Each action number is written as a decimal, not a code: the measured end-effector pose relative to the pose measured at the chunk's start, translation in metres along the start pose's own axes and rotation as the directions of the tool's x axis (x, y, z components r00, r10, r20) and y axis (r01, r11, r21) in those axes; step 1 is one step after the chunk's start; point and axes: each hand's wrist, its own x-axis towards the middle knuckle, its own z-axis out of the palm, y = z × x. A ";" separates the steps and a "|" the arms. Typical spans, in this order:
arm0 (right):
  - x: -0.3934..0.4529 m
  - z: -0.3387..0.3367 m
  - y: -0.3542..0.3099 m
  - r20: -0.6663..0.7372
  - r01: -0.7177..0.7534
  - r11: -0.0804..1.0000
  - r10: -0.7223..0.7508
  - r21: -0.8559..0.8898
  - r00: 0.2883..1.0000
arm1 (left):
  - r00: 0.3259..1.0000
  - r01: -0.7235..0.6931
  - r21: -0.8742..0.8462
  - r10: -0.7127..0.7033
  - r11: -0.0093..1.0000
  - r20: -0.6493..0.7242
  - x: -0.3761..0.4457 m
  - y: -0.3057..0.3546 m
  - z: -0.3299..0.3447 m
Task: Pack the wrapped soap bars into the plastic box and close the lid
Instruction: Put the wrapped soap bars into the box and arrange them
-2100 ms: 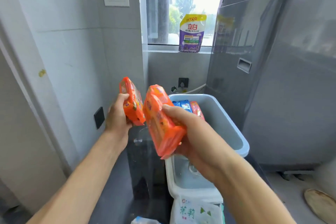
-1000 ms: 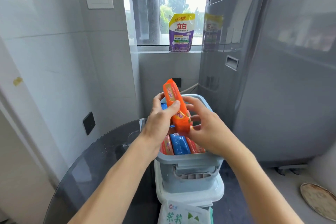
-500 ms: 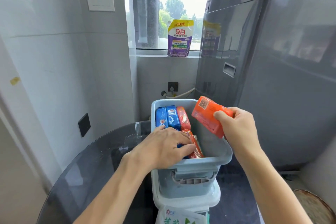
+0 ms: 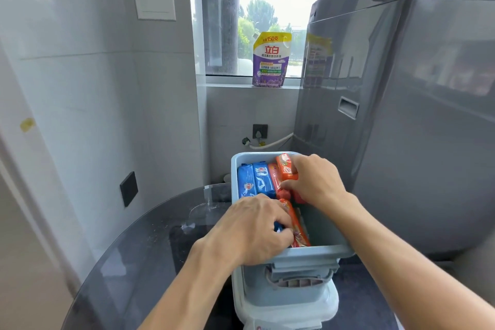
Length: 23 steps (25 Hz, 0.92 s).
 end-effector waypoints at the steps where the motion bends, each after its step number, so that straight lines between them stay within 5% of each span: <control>1: 0.003 0.003 0.005 0.046 0.063 0.995 -0.060 -0.080 0.997 | 1.000 -0.002 -0.003 0.002 1.000 0.002 0.000 0.000 0.000; 4: 0.005 0.009 0.023 0.190 0.149 0.969 -0.112 -0.196 0.975 | 1.000 -0.006 -0.009 0.006 1.000 0.000 0.003 -0.002 0.001; 11: -0.002 0.008 0.043 0.402 -0.028 0.997 -0.001 0.066 0.916 | 1.000 -0.013 -0.004 0.013 1.000 -0.019 0.005 -0.005 0.006; 16: -0.055 0.004 0.043 0.102 -0.203 0.730 0.181 0.652 0.978 | 0.999 0.015 -0.014 -0.015 1.000 0.038 0.001 -0.010 0.006; 18: -0.077 -0.006 0.036 0.016 -0.173 0.739 0.215 0.651 0.976 | 0.999 0.018 -0.020 -0.017 1.000 0.051 0.001 -0.006 0.002; 20: -0.101 -0.015 0.018 -0.145 -0.077 0.867 0.169 0.493 0.975 | 0.998 0.046 -0.036 -0.044 0.998 0.042 -0.001 0.000 -0.001; 23: -0.142 -0.029 -0.018 -0.431 0.191 0.934 -0.046 0.300 0.901 | 0.998 0.063 -0.063 -0.063 0.996 0.012 -0.009 0.005 -0.003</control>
